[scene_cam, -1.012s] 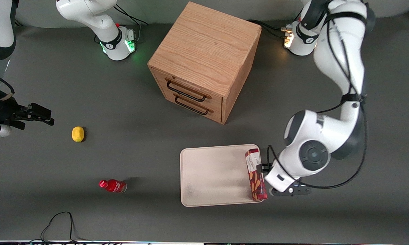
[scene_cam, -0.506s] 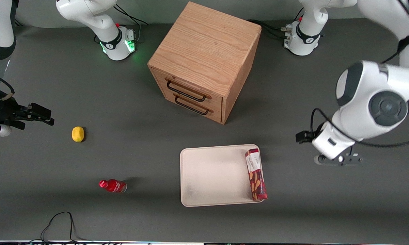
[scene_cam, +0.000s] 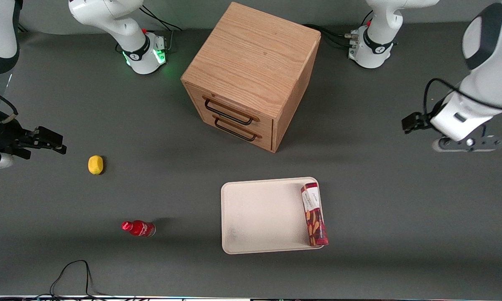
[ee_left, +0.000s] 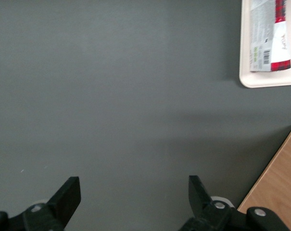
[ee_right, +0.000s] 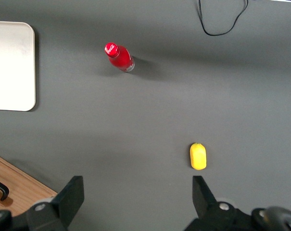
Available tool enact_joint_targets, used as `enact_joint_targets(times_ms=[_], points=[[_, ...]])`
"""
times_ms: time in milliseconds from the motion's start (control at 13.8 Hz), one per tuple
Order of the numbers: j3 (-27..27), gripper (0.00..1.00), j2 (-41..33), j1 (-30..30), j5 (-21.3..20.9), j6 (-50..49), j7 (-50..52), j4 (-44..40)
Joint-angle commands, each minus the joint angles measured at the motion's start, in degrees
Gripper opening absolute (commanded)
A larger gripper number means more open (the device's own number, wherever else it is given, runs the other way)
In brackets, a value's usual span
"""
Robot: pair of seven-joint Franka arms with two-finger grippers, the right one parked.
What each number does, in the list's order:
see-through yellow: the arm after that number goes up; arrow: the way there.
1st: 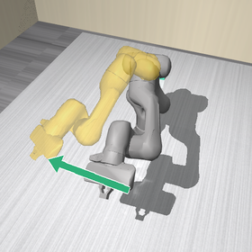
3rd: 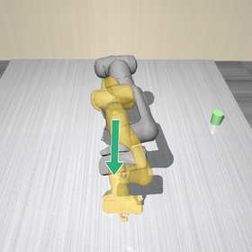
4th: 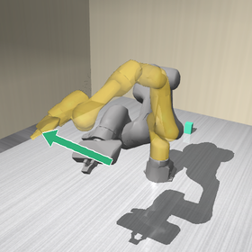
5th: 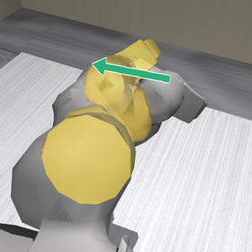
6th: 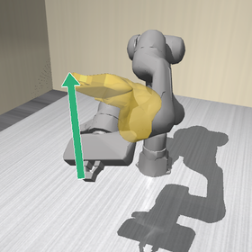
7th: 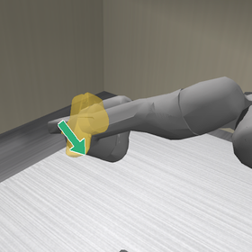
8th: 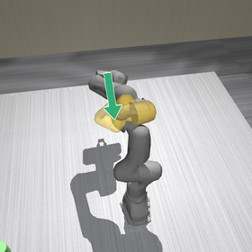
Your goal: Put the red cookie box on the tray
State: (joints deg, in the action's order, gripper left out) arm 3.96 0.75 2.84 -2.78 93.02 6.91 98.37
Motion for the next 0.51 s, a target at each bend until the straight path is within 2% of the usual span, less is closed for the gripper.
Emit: enact_joint_targets(times_ms=[0,145,289,434], points=[[-7.6,1.0,-2.1,3.2,-0.3,-1.3,-6.1,-0.2],[-8.4,1.0,-1.2,2.0,0.1,-1.8,-6.6,-2.6],[-3.4,1.0,-0.7,-3.0,0.1,-3.7,-6.8,-3.5],[-3.1,1.0,-0.7,-2.8,0.0,-3.9,-6.8,-3.9]])
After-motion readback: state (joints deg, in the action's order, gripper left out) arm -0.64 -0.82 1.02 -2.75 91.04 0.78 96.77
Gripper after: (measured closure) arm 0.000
